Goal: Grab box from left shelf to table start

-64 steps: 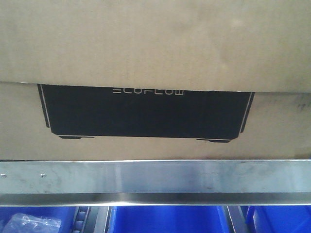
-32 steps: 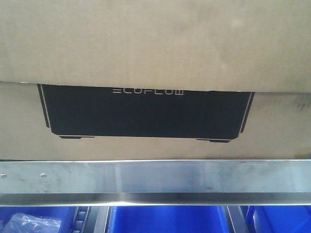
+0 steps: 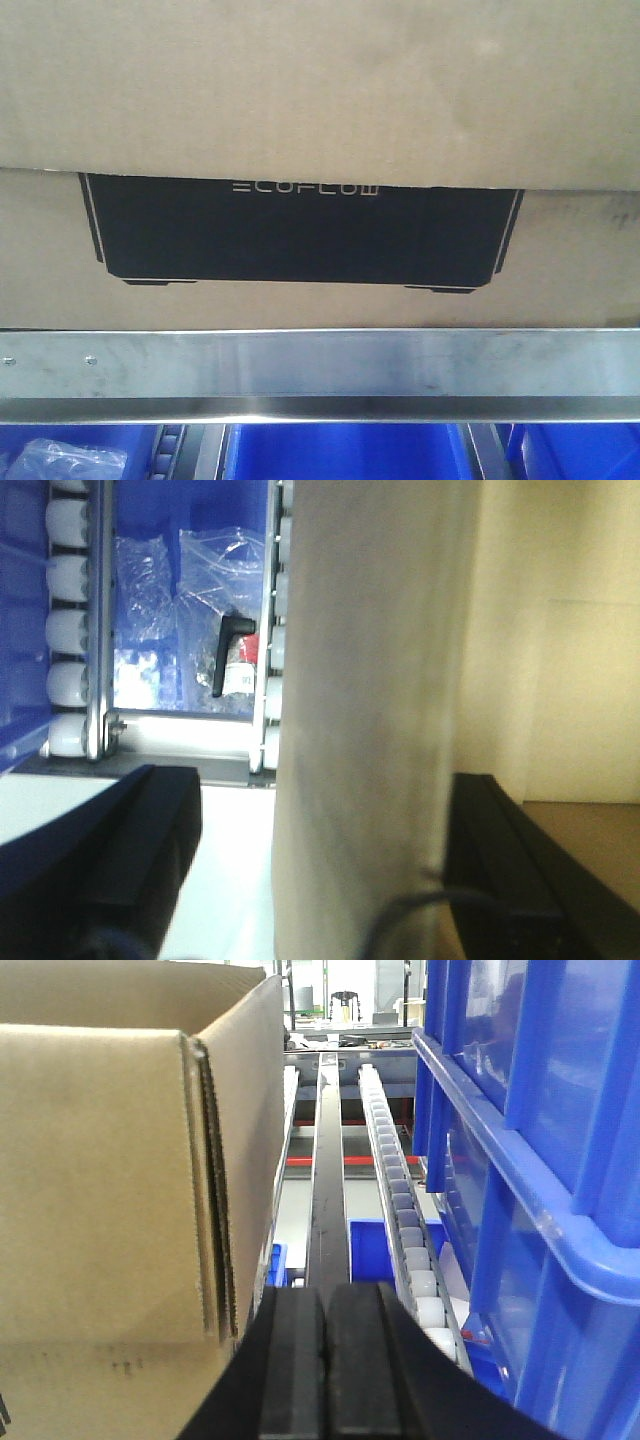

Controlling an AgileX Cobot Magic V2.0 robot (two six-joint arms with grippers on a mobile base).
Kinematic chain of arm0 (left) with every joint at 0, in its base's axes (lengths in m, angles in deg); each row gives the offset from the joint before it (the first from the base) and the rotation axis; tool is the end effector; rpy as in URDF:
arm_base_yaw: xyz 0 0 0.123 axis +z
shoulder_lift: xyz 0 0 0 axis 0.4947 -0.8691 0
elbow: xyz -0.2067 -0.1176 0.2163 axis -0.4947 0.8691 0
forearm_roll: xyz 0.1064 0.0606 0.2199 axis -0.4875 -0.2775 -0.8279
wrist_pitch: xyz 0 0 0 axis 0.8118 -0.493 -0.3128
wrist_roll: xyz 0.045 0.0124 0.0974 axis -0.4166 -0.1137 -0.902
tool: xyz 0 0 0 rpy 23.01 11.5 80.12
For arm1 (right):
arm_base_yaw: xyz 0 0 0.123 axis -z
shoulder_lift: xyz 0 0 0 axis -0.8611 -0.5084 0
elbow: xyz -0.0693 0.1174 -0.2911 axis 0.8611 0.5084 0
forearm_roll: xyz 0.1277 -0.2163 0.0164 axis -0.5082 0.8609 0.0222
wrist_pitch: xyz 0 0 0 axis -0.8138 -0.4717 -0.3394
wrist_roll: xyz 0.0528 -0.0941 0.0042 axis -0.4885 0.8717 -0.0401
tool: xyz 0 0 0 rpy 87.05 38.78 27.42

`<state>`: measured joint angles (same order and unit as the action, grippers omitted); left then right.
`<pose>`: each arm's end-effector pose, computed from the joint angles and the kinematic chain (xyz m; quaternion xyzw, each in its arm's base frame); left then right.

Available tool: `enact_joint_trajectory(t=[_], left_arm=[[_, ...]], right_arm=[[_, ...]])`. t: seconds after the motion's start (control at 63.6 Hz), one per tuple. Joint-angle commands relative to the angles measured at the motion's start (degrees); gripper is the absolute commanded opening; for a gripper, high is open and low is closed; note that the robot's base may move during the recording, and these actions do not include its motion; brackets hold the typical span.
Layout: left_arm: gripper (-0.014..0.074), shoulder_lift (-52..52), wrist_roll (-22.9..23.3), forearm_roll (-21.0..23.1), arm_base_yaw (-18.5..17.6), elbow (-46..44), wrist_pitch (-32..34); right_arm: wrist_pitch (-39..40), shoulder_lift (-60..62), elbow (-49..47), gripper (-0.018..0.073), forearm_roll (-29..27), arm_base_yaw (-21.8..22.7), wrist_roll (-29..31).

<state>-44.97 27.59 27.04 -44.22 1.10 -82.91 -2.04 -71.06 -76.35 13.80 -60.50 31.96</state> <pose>0.2726 -0.0581 0.4138 0.0303 0.9681 0.0036 0.2486 0.0365 0.0004 0.2077 0.0267 0.6701 0.0408 0.7406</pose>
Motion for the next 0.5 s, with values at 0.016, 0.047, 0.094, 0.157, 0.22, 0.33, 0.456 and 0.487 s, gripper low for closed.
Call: enact_joint_trajectory(t=[0.016,0.047,0.094,0.157,0.22,0.33,0.456,0.487], left_arm=[[0.0385,2.1,0.5,0.0,-0.4,-1.2,-1.2],[0.0385,2.1,0.6,0.0,-0.5,-1.2,-1.2],[0.0385,2.1,0.9,0.0,-0.5,-1.2,-1.1],[0.0385,2.1,0.9,0.0,-0.5,-1.2,-0.4],[0.0385,2.1,0.9,0.0,-0.5,-1.2,0.2],[0.0385,2.1,0.9,0.0,-0.5,-1.2,0.6],[0.0385,2.1,0.9,-0.1,-0.4,-1.2,2.4],[0.0385,2.1,0.9,-0.1,-0.4,-1.3,2.4]], right_arm=[[5.0,0.1,-0.1,0.0052,0.5,0.1,0.4],[5.0,0.1,-0.1,0.0052,0.5,0.1,0.4],[5.0,0.1,-0.1,0.0052,0.5,0.1,0.4],[5.0,0.1,-0.1,0.0052,0.5,0.1,0.4],[5.0,0.1,-0.1,0.0052,0.5,0.1,0.4],[5.0,0.1,-0.1,0.0052,0.5,0.1,0.4],[5.0,0.1,-0.1,0.0052,0.5,0.1,0.4],[5.0,0.1,-0.1,0.0052,0.5,0.1,0.4]])
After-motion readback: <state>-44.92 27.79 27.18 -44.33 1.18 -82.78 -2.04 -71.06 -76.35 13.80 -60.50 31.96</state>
